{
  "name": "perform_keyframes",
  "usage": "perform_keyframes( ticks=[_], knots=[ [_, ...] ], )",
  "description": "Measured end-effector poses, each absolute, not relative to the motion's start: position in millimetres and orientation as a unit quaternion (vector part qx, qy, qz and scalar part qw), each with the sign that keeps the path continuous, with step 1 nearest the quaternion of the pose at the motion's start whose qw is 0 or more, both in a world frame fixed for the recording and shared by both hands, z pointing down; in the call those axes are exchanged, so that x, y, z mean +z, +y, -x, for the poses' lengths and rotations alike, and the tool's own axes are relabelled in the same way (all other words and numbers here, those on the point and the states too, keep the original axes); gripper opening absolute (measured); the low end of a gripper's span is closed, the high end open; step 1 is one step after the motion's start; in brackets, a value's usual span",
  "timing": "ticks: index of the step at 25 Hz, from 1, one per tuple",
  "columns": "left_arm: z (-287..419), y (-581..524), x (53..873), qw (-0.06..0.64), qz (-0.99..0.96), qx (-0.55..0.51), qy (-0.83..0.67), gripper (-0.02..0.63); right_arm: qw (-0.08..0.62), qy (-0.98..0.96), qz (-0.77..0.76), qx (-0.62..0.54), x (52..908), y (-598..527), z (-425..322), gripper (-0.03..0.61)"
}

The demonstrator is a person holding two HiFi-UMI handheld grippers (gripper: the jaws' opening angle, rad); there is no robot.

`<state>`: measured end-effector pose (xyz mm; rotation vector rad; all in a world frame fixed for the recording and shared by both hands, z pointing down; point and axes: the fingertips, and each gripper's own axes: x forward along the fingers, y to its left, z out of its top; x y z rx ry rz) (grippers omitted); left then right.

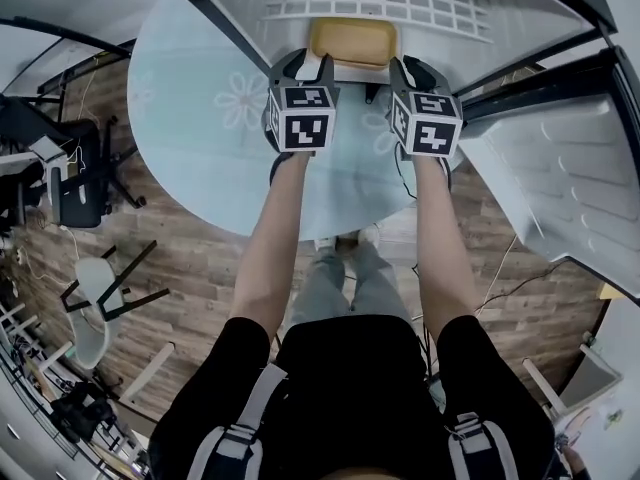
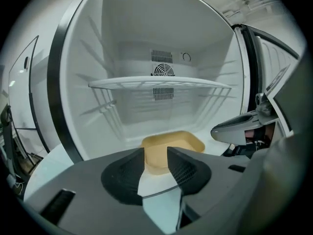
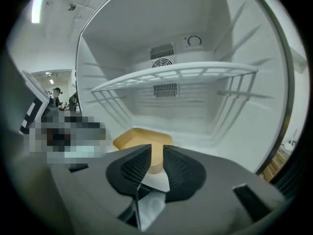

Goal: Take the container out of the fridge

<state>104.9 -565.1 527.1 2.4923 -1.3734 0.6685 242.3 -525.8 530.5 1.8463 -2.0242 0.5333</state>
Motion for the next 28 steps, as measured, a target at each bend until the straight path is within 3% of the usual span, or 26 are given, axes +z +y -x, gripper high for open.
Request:
perform_keyframes(
  ticks=[17,19,22,28],
  knots=[
    [-109,-605,576,0.186,-0.825,0.221,-0.486,0.135,0.156,-0.675,-0.681,0.238,571,-548,-253,0.081],
    [-113,-605,578,0.193,-0.827,0.216,-0.482,0.132,0.152,-0.669,-0.686,0.242,573,-550,-255,0.12],
    [-113,-605,578,0.196,-0.828,0.212,-0.48,0.13,0.148,-0.669,-0.682,0.257,576,-552,-253,0.123],
    [-111,-595,576,0.189,-0.83,0.204,-0.484,0.056,0.15,-0.663,-0.669,0.301,585,-542,-248,0.104]
  ],
)
